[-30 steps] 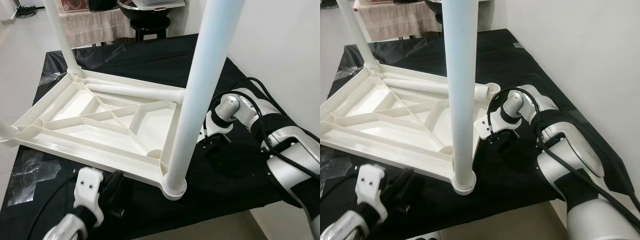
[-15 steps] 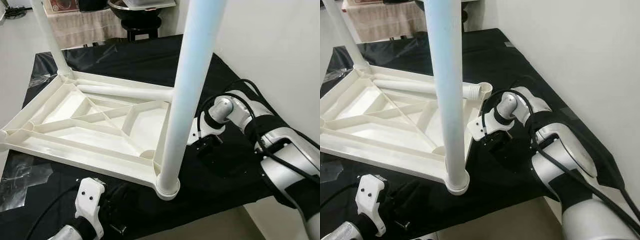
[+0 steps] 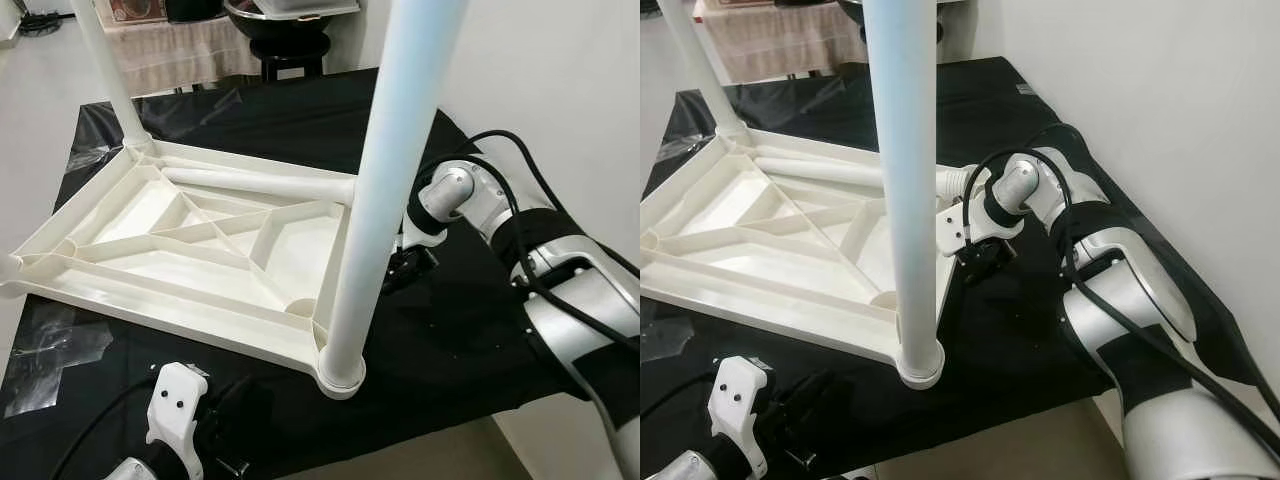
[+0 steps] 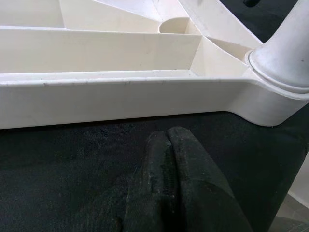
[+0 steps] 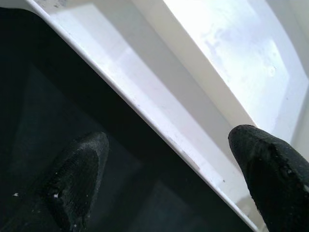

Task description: Building children table

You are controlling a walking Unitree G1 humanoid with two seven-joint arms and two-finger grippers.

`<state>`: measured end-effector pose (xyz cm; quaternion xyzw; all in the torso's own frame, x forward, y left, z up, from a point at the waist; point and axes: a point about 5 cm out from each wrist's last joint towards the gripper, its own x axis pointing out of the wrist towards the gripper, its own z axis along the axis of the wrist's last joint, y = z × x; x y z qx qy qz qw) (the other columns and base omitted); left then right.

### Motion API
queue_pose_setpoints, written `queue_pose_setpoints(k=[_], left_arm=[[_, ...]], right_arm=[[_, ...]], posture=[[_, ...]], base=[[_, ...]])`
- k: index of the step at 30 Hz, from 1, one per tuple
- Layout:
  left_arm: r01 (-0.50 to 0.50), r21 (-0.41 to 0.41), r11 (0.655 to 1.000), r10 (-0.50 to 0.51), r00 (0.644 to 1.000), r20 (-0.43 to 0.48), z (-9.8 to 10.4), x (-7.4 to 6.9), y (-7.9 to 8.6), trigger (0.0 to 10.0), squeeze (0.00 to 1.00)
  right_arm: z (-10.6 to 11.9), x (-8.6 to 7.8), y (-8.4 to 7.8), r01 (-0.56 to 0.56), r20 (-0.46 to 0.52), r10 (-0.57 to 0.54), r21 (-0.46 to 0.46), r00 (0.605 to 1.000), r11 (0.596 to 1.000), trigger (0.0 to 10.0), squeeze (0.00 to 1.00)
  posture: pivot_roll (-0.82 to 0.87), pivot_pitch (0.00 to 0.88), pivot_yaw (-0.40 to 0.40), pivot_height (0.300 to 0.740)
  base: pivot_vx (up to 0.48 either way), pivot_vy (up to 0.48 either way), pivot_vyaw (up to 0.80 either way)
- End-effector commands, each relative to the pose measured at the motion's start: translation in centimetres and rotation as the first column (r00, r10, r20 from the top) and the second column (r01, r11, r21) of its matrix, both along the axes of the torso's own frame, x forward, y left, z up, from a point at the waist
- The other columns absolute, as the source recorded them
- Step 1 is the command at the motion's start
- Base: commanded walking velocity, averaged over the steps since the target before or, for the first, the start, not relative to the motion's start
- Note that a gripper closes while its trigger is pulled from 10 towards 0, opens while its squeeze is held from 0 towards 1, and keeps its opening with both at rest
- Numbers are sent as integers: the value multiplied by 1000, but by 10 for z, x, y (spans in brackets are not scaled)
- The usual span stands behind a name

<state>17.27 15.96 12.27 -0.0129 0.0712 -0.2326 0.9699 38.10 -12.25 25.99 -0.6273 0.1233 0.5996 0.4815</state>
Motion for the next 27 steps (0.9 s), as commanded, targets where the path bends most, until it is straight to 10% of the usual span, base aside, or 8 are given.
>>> queue_pose_setpoints(k=[1, 19, 20, 21, 22, 27], left_arm=[[17, 22, 1000, -17, 1000, 2, 1, -3, -1, 10000, 0], [9, 20, 1000, -10, 999, 34, 9, 2, -5, 10000, 0], [6, 22, 1000, -7, 999, 37, 9, 2, -4, 10000, 0], [6, 22, 1000, -7, 999, 37, 9, 2, -4, 10000, 0], [2, 24, 1000, -3, 999, 41, 10, 3, -4, 10000, 0], [-13, 30, 999, 11, 999, 49, 12, 5, -2, 10000, 0]], right_arm=[[-2, -2, 5, -31, -17, 31, 7, 999, 999, 10000, 0], [-36, -8, 15, -104, -71, 94, -148, 993, 984, 9725, 0], [-40, -8, 18, -110, -57, 102, -144, 993, 983, 5647, 0], [-40, -8, 18, -110, -57, 102, -144, 993, 983, 5647, 0], [-46, -9, 20, -118, -56, 111, -145, 992, 982, 0, 0], [-59, -13, 23, -147, -79, 137, -138, 987, 979, 0, 0]], posture=[[114, 168, -36, 740], [121, 183, -48, 740], [122, 182, -49, 740], [122, 182, -49, 740], [123, 182, -51, 740], [125, 183, -52, 740]], base=[[0, 0, 0], [0, 0, 0], [0, 0, 0], [0, 0, 0], [0, 0, 0], [0, 0, 0]])
